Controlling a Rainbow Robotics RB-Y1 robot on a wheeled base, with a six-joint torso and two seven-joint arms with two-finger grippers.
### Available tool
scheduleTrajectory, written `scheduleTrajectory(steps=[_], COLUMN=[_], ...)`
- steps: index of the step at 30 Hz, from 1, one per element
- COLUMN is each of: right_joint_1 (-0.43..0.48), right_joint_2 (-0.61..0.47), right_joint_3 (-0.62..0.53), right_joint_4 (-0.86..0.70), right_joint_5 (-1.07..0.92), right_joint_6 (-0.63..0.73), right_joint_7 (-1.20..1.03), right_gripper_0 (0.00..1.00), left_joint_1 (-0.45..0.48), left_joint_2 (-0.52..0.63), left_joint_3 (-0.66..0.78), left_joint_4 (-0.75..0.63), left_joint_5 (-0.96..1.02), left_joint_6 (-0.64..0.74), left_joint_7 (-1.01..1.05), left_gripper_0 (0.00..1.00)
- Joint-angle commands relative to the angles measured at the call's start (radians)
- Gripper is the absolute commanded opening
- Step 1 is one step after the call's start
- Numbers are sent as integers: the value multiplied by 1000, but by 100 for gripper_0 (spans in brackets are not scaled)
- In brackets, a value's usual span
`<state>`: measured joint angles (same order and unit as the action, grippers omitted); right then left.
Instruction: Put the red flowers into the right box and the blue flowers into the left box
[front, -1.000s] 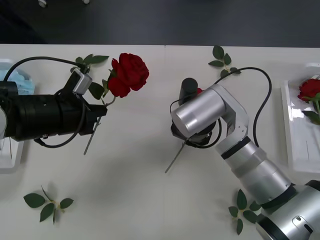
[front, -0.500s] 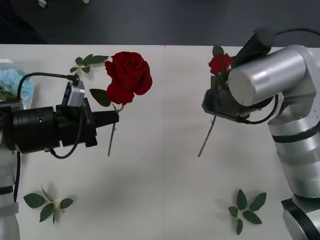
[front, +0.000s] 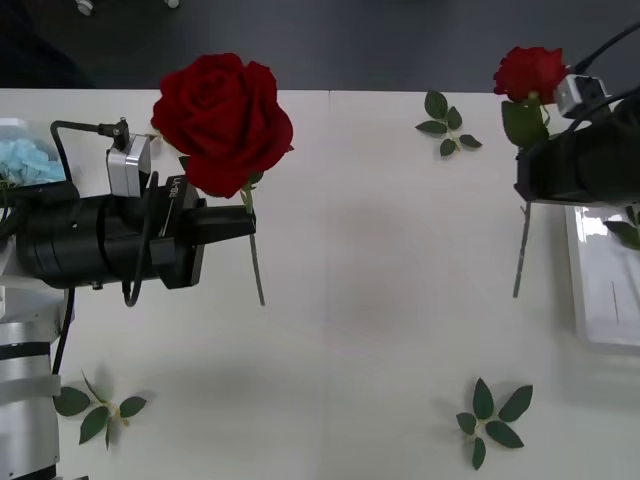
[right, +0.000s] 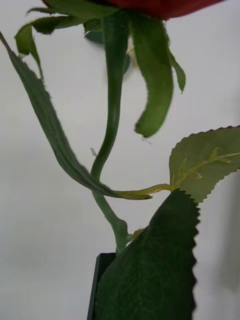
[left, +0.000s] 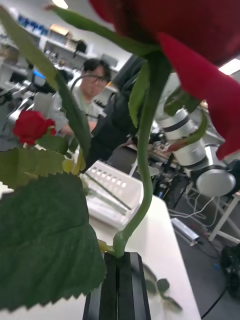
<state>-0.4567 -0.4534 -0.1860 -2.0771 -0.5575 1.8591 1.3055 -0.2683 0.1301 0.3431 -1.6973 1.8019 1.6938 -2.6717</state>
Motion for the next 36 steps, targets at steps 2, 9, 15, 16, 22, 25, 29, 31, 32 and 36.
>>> scheduleTrajectory(steps=[2, 9, 15, 16, 22, 25, 29, 31, 32, 36], right_joint_1=[29, 107, 151, 156, 197, 211, 239, 251, 260, 266], right_joint_2=[-83, -168, -199, -200, -211, -214, -218, -223, -228, -231], right_joint_3=[-76, -158, -211, -216, -242, -247, -247, -240, -234, -227], right_joint_4=[-15, -14, -12, -12, -12, -1, 38, 63, 86, 112], right_joint_5=[-5, 45, 163, 183, 330, 400, 501, 531, 554, 573], right_joint_6=[-57, -94, -127, -133, -175, -182, -219, -248, -275, -299], right_joint_7=[181, 301, 403, 413, 437, 446, 462, 468, 469, 471], right_gripper_0=[0, 0, 0, 0, 0, 0, 0, 0, 0, 0], left_joint_1=[-65, -138, -207, -216, -223, -221, -221, -221, -221, -221], left_joint_2=[8, -1, -1, -3, -3, -3, -3, -3, -3, -3], left_joint_3=[20, 17, 17, 17, -6, -13, -16, -16, -16, -16], left_joint_4=[-19, -19, -28, -38, -104, -108, -107, -107, -107, -107], left_joint_5=[109, 105, 33, 14, -38, -38, -38, -38, -38, -38], left_joint_6=[58, 92, 96, 98, 95, 92, 79, 79, 79, 79], left_joint_7=[-34, -34, -34, -34, -34, -34, -34, -34, -34, -34], left_gripper_0=[0, 0, 0, 0, 0, 0, 0, 0, 0, 0])
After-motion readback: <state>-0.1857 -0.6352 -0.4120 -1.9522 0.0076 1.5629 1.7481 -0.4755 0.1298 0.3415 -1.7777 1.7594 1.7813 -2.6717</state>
